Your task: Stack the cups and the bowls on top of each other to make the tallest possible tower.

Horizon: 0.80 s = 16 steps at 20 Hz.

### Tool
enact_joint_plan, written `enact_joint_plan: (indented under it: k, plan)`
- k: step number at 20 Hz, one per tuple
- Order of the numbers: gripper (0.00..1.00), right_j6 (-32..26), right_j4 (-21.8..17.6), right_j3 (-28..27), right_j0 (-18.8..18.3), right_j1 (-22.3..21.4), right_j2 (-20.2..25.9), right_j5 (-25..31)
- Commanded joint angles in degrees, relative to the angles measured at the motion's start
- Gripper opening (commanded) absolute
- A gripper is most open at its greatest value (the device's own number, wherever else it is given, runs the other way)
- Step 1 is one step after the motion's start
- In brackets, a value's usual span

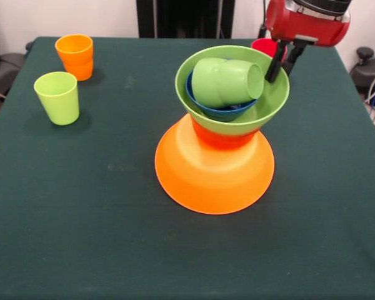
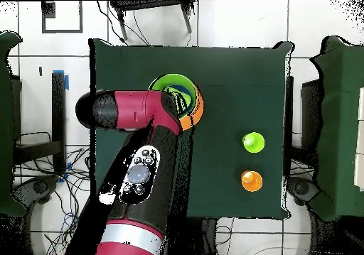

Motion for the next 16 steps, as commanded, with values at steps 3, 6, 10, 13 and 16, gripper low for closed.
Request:
enact_joint_plan:
  k: [3,6,10,13,16]
  plan:
    - [0.0,8.1,-2.3,0.2,-0.3,4.0,3.1,-1.4]
    - [0.0,7.4,-2.5,0.4,-0.6,3.7,3.1,-1.1]
    - [1.0,7.3,-2.5,1.4,-0.9,3.1,3.5,-2.3]
    - [1.0,9.2,-2.1,1.5,-0.2,3.1,2.2,-0.7]
    - [1.0,9.8,-2.0,1.2,0.2,2.7,1.4,0.3]
